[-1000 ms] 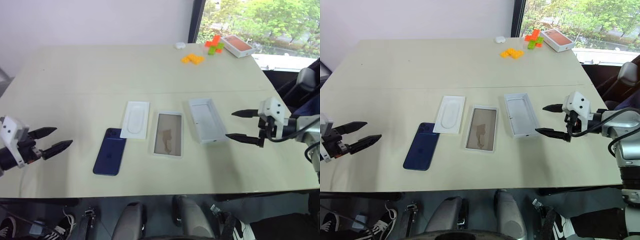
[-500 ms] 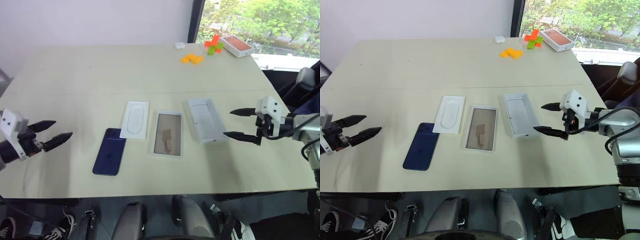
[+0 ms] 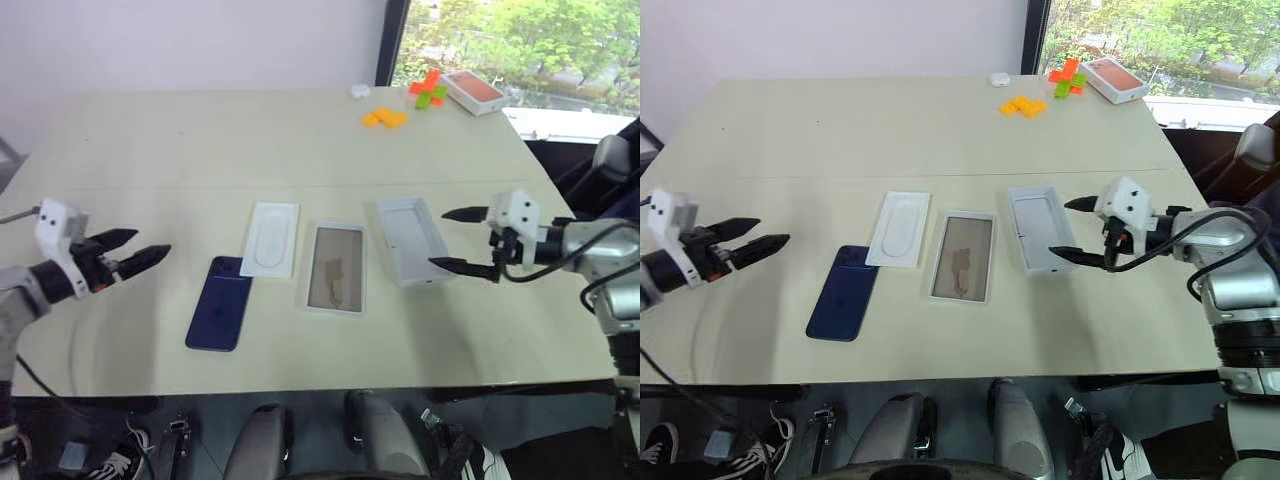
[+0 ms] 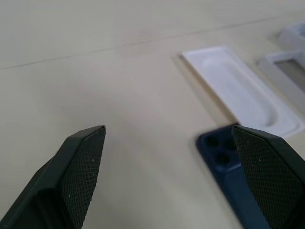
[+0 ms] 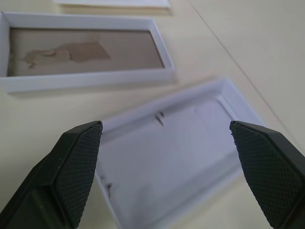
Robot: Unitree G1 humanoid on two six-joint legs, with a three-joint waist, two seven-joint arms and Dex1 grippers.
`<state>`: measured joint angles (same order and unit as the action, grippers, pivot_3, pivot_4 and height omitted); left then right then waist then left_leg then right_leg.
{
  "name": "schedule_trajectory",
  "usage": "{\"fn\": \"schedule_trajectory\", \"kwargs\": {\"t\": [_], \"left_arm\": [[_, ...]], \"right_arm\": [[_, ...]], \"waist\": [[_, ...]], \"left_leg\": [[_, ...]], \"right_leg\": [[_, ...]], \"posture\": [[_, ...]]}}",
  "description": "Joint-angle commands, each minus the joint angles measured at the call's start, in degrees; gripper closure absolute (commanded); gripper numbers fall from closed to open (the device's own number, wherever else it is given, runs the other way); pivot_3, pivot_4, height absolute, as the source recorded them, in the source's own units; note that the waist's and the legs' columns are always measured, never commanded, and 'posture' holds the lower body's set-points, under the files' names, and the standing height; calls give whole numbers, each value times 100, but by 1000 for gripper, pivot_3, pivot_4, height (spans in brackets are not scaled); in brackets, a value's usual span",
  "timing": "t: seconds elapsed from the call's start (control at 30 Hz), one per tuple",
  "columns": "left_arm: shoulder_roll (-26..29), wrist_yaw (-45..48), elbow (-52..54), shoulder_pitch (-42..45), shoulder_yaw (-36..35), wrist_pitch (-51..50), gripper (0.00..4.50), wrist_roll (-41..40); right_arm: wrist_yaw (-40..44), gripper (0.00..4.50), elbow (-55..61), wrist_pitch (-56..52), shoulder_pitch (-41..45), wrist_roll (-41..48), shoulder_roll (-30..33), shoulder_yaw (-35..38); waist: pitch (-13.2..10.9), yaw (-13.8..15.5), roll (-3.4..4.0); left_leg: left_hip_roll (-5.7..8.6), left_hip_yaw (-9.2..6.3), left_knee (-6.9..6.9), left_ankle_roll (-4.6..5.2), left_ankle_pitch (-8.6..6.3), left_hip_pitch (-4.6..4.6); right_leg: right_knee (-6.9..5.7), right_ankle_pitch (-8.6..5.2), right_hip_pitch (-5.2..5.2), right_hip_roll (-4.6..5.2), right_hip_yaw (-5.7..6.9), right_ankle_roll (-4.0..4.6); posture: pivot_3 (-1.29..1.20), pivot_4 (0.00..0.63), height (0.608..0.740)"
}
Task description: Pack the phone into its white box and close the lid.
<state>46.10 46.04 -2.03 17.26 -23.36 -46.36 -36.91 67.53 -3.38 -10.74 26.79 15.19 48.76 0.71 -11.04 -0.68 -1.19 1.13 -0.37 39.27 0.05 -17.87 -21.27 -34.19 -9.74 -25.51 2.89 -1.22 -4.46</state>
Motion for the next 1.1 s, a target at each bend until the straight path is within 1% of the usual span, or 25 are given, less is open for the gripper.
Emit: {"fn": "schedule_trajectory", "kwargs": {"t": [0.03,0.13,0.27,0.3,0.4,0.47,0.6,0.87,0.97,1.03,1.1], "left_arm": [[-377,-639,-159,812,279,-735,45,-185],[-878,-1055,-379,1500,518,-1048,45,-175],[-1474,-1576,-734,2135,617,-2015,45,-358],[-1583,-1610,-795,2202,692,-1944,45,-281],[-1754,-1669,-1069,2257,915,-1672,45,15],[-1885,-1743,-1308,2303,907,-1675,45,45],[-1969,-1717,-1367,2320,953,-1615,45,123],[-2145,-1777,-1748,2379,969,-2026,45,108],[-2293,-1813,-1739,2358,907,-2156,838,40],[-2372,-1843,-1722,2391,838,-2222,1766,7],[-2393,-1859,-1716,2408,815,-2241,2837,48]], "right_arm": [[-65,0,417,286,210,-253,-120,-287],[-164,0,516,140,304,-199,-330,-394],[-235,0,495,186,300,-271,-370,-397],[-246,0,525,181,273,-262,-361,-377],[-286,0,622,146,181,-238,-338,-341],[-344,0,648,138,123,-244,-326,-304],[-396,0,642,155,72,-257,-283,-258],[-496,0,651,173,132,-260,-270,-248],[-538,0,709,138,167,-250,-311,-275],[-557,0,739,130,171,-246,-321,-288],[-570,0,754,122,171,-243,-321,-291]], "waist": [[1,11,-2],[3,12,-6],[3,4,-6],[3,4,-6],[3,-22,-6],[3,-16,-6],[3,-2,-7],[3,6,-7],[3,9,-7],[3,12,-7],[3,6,-7]], "left_leg": [[0,-2,1,-2,1,0],[9,-9,1,-3,2,-2],[23,-8,0,-3,1,-8],[26,-9,0,-3,1,-7],[29,-8,-1,-3,1,-6],[28,-9,-3,-4,2,-3],[25,-13,-3,-14,8,-3],[28,-13,-3,-17,9,-2],[30,-13,-3,-16,9,-1],[31,-13,-2,-16,9,-1],[32,-13,-2,-16,9,-2]], "right_leg": [[-2,0,0,-1,1,0],[-6,2,1,5,3,1],[-3,4,-3,22,4,1],[-3,4,-2,26,5,1],[-3,4,-1,30,5,0],[-4,4,-1,27,5,0],[-7,4,-1,23,8,1],[-6,5,2,25,7,1],[-5,5,4,29,7,1],[-5,5,4,30,7,0],[-5,5,4,30,8,0]], "posture": [[0,150,740],[0,150,740],[0,150,740],[0,150,740],[0,150,740],[0,150,740],[0,150,740],[0,150,740],[0,150,740],[0,150,740],[0,150,740]]}}
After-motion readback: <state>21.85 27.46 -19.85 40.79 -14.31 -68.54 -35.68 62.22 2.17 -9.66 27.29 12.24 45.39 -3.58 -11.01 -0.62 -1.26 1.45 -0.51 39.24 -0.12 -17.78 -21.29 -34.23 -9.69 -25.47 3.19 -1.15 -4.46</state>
